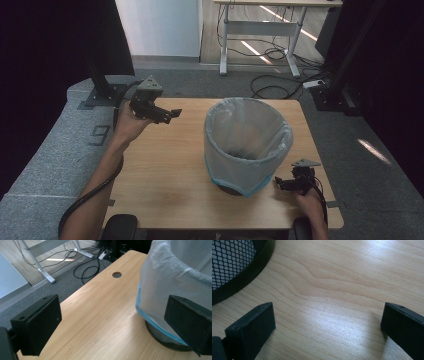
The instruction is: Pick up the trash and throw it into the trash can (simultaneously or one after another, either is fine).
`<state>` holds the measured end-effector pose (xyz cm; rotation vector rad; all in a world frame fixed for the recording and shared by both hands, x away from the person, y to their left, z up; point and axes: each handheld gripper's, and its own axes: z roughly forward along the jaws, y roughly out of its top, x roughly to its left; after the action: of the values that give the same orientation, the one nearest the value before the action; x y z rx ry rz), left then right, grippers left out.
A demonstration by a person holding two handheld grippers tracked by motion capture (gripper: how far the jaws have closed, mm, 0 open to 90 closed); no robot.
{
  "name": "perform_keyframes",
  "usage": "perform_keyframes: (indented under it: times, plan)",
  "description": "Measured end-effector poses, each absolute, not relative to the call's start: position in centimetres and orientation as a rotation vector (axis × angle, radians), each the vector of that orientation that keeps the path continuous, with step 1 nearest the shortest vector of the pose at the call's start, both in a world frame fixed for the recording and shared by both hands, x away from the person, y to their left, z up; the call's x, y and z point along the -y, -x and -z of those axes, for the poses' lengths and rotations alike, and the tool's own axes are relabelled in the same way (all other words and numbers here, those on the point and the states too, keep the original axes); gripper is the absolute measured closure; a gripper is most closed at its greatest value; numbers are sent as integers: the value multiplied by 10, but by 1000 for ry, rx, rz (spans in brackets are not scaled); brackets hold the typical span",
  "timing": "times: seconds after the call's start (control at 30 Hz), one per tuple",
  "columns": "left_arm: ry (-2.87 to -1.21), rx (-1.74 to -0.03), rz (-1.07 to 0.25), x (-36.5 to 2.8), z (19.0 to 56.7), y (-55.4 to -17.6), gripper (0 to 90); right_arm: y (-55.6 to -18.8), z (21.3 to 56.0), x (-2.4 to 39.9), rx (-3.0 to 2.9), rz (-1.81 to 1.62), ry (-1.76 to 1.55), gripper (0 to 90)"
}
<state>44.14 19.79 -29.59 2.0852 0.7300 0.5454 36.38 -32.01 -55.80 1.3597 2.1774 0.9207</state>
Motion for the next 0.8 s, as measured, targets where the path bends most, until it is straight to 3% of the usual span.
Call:
perform_keyframes:
  times: [0.8]
  plan:
    - [-2060, -858, -582, -246, 324, -437, 12, -364, 558, 319, -2174, -919, -1365, 0]
